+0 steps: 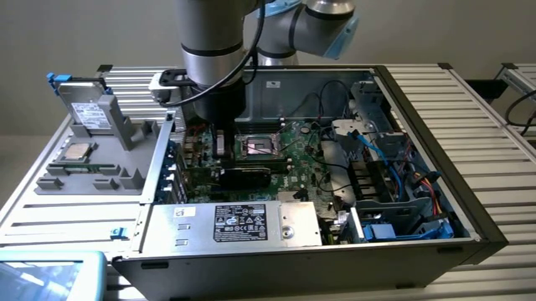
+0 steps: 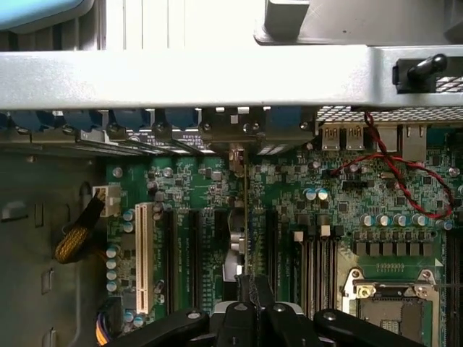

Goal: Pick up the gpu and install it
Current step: 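Press down on the gpu until it lock into place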

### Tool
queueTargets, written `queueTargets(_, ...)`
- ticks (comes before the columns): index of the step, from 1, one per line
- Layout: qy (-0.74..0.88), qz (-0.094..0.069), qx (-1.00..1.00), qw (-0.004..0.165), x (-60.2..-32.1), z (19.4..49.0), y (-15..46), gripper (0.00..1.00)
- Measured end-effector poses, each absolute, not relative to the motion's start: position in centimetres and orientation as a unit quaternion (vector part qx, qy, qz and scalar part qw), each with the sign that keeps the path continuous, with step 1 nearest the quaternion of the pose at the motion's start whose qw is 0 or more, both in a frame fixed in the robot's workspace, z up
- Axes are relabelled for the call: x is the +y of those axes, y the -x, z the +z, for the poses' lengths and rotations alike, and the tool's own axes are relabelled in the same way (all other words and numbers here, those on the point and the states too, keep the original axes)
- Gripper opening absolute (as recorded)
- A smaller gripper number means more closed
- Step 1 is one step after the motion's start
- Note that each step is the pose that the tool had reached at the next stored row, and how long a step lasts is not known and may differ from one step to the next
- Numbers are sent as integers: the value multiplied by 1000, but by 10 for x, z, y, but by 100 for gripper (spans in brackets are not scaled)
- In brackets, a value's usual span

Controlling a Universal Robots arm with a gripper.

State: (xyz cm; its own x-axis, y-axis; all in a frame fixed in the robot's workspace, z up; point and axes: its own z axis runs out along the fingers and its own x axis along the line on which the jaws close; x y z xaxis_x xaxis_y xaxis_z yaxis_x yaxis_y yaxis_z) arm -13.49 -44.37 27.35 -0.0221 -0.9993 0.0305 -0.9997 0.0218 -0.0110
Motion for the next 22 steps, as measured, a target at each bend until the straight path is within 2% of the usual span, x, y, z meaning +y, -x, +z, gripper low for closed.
queueTargets(3, -699, 13, -715, 10, -444, 283, 131, 12)
queueTargets(11, -699, 5, -714, 16, -451, 282, 117, 12)
queueTargets(22, -700, -10, -714, 8, -455, 273, 107, 12)
